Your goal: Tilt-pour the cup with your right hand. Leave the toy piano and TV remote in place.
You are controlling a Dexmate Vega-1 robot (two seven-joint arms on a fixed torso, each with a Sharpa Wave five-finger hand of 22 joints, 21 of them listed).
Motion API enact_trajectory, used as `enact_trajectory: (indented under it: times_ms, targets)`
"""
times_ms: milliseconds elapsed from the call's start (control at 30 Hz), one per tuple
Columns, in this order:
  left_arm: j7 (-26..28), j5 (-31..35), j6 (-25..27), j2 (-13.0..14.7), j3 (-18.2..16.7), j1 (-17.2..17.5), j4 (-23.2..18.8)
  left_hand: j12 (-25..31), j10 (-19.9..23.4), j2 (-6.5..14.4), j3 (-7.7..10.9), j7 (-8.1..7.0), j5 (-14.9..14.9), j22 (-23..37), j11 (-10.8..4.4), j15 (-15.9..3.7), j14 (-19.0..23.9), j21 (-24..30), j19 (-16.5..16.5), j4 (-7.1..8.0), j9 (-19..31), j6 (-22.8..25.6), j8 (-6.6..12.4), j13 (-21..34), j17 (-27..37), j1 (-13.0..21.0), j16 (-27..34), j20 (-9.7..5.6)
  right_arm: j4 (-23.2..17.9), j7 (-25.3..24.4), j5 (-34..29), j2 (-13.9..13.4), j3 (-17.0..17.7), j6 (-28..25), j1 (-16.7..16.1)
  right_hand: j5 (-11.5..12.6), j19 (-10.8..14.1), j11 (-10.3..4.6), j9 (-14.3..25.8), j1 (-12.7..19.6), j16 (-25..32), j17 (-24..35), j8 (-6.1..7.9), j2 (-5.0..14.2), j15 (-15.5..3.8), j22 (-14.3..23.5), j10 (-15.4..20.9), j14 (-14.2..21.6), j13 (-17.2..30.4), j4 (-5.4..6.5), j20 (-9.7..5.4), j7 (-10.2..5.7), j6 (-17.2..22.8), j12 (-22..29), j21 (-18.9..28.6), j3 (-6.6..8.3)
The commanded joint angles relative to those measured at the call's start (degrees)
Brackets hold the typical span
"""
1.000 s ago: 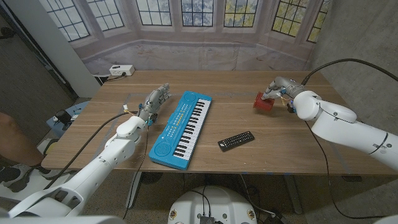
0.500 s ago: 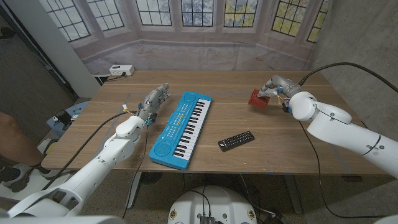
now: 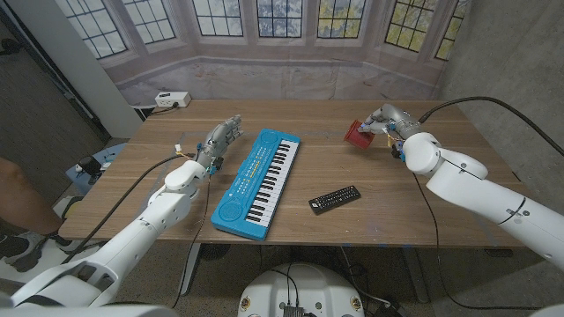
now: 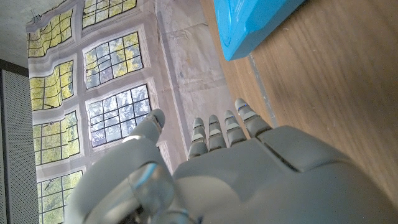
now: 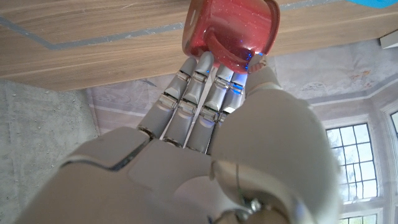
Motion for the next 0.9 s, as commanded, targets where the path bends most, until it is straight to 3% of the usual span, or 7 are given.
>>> enact_trajectory:
  times_ms: [33,267,533,900]
  targets:
    - [-0.76,-0.02,0.21,-0.31,0.33,-1.03,0.97,-0.13,0.18,0.01,0.19,0.16,0.25,0.04,0.11,0.04,0.38,-0.3,0.3,0.01,0.25,0.27,0.01,0.16,0.27,0.4,-0.11,0.14,2.94,-4.68,1.02,4.9,0.29,3.95,-0.4,0.43,0.44,0.14,0.19,0.15,0.04,0.16,0.5,0.6,-5.88,0.28,0.31,0.74,0.34,-0.17,-4.07,0.21,0.64,-0.02,-0.08,-0.24]
    - [-1.13,-0.02,0.39,-0.19,0.36,-1.46,1.28,-0.15,0.15,-0.01,0.18,0.19,0.25,0.04,0.09,0.05,0.41,-0.31,0.31,0.01,0.25,0.29,0.01,0.17,0.26,0.42,-0.11,0.13,4.94,-6.79,-0.38,6.51,-0.72,7.3,-0.2,0.41,0.37,0.13,0.19,0.14,0.01,0.18,0.38,0.62,-5.86,0.28,0.36,0.75,0.31,-0.16,-4.06,0.22,0.42,-0.07,-0.12,-0.3]
    - [-1.68,0.18,0.56,0.11,0.41,-2.28,1.41,-0.15,0.17,0.01,0.17,0.27,0.25,0.04,0.09,0.01,0.37,-0.33,0.3,0.03,0.25,0.3,0.0,0.17,0.27,0.43,-0.11,0.13,8.07,-12.73,-3.2,10.44,-1.45,11.2,-1.02,0.36,0.18,0.25,0.2,-0.07,-0.09,0.17,0.33,0.61,-5.72,0.27,0.33,0.69,0.4,-0.04,-4.05,0.06,0.37,-0.1,-0.2,-0.44]
    - [-2.81,0.03,0.85,0.41,0.48,-3.07,1.75,-0.17,0.16,-0.01,0.16,0.28,0.24,0.04,0.14,0.08,0.4,-0.35,0.3,0.05,0.25,0.3,0.0,0.17,0.27,0.44,-0.1,0.16,10.86,-17.23,-3.97,15.32,-1.59,14.31,-2.24,0.31,0.1,0.28,0.2,-0.08,-0.11,0.26,0.23,0.63,-5.84,0.26,0.29,0.72,0.35,-0.04,-3.95,0.44,0.28,-0.24,-0.23,-0.56]
